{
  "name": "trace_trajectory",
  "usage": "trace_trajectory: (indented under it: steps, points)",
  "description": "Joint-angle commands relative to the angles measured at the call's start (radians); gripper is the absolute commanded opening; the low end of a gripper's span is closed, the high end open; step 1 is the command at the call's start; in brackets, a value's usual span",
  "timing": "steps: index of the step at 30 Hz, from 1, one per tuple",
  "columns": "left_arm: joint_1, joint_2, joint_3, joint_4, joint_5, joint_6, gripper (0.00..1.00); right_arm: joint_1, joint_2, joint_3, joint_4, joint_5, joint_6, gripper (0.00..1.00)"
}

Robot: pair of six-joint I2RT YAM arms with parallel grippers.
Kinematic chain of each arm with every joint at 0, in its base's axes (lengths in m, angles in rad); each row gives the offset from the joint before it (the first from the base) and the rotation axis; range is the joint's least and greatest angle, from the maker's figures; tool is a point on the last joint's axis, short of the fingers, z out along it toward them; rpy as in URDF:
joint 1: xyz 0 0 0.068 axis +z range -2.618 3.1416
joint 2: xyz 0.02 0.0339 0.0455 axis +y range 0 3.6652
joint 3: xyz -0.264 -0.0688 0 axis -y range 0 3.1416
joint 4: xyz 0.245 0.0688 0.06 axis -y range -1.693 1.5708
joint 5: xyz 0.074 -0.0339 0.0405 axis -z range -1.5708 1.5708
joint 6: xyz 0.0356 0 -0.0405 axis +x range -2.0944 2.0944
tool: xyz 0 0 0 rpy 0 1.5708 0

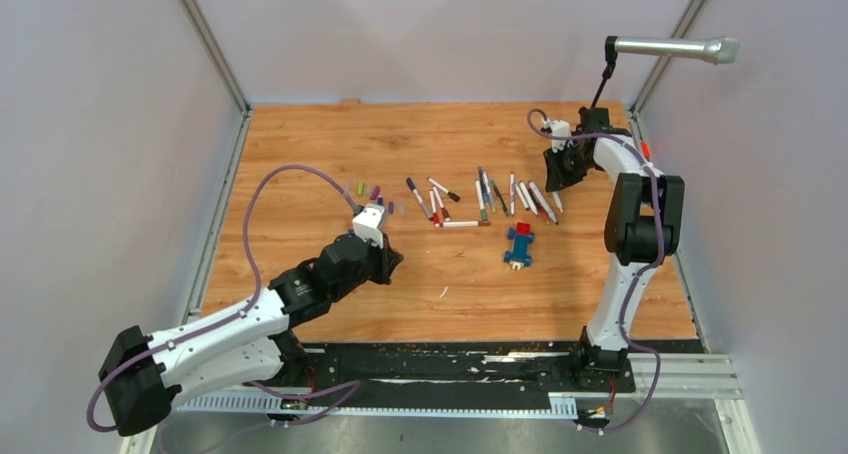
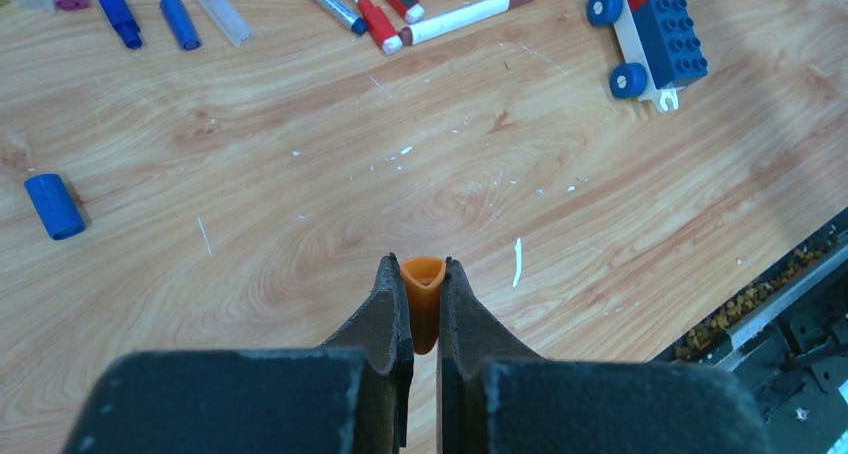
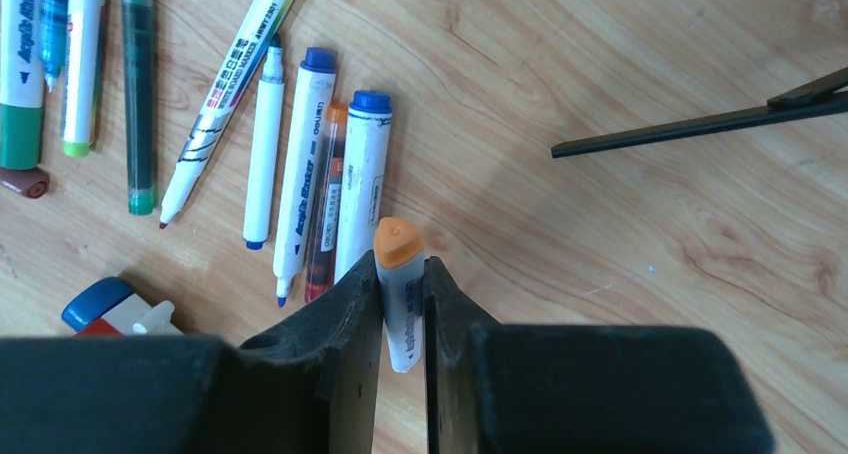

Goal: Open the pen caps
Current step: Place the pen at the center of the board.

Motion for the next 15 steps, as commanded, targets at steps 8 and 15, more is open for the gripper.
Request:
trace_trajectory:
  steps: [8, 15]
  points:
    - [0.008, -0.022, -0.008, 0.002, -0.029, 0.008, 0.0, 0.011, 0.053, 0.071, -0.042, 0.059, 0.002, 0.28]
    - [0.009, -0.029, -0.007, -0.008, -0.037, 0.007, 0.0, 0.011, -0.013, 0.052, -0.046, 0.062, 0.005, 0.31]
